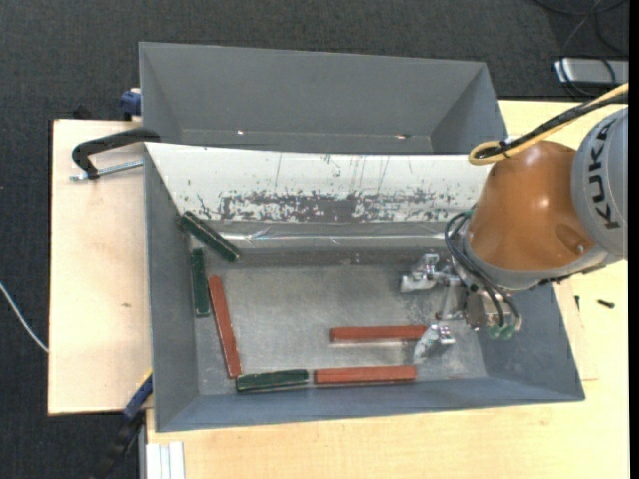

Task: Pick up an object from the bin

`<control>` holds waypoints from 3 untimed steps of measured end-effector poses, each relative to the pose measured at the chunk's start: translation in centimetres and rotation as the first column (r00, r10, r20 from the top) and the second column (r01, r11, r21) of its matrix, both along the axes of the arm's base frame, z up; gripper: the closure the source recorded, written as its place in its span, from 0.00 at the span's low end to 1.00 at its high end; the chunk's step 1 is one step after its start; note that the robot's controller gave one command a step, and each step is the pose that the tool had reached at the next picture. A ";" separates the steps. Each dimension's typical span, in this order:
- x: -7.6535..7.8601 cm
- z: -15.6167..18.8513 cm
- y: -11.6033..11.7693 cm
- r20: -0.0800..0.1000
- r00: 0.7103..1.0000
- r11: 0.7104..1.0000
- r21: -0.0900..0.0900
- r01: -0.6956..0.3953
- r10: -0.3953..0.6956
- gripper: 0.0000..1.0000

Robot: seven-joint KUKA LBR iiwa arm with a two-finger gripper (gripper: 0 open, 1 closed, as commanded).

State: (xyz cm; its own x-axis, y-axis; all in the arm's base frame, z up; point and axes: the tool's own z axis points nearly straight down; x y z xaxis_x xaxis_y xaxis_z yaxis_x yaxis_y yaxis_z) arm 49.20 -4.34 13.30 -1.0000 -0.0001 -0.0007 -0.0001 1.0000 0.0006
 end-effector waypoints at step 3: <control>1.4 -5.7 0.1 -0.007 0.991 0.991 0.001 0.137 -0.137 1.00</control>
Offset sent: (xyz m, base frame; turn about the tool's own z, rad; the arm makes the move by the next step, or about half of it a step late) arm 0.0139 -0.0002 -0.0593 0.1393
